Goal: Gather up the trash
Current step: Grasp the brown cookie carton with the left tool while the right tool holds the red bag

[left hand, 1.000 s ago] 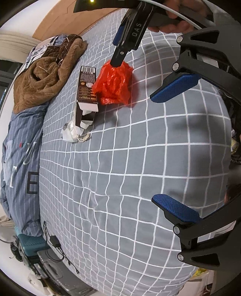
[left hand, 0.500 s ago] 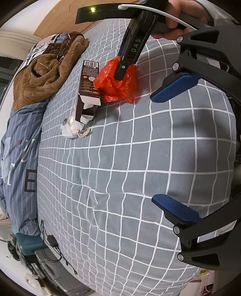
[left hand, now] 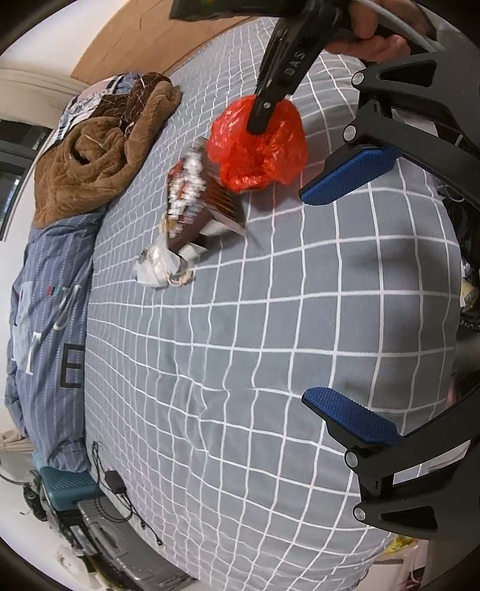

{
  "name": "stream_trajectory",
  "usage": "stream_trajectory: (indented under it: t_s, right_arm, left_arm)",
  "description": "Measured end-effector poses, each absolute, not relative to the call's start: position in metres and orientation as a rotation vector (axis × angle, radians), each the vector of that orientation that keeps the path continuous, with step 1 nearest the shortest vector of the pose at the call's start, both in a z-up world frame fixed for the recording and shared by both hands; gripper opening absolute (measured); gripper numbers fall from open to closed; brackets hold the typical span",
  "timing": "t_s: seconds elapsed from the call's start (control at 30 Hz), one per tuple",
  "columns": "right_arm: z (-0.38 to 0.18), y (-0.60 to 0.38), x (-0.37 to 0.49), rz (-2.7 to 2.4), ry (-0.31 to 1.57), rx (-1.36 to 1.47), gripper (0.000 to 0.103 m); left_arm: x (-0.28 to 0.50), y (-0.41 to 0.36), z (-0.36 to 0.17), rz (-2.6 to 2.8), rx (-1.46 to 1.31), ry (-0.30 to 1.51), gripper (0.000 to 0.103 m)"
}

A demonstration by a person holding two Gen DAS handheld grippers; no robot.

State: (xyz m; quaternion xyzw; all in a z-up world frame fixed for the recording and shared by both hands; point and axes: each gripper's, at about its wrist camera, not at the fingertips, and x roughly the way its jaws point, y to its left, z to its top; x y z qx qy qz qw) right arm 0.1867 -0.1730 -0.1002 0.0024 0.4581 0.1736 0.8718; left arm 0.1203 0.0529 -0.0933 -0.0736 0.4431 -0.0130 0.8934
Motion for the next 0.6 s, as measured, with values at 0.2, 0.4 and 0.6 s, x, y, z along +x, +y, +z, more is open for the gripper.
stream_trajectory:
  t_s: [0.2,0.4,0.6]
  right_arm:
    - [-0.084,-0.203,0.168,0.321,0.925,0.008,0.012]
    - [-0.072,-0.240,0.165,0.260,0.903,0.024,0.012]
    - [-0.056,-0.275,0.170,0.211,0.870,0.053,0.012]
  left_arm:
    - [0.133,0.040,-0.083,-0.075,-0.116,0.914,0.097]
    - [0.162,0.020,-0.073,-0.167,-0.052,0.911,0.097]
    - [0.205,-0.012,-0.074,-0.349,0.101,0.940,0.097]
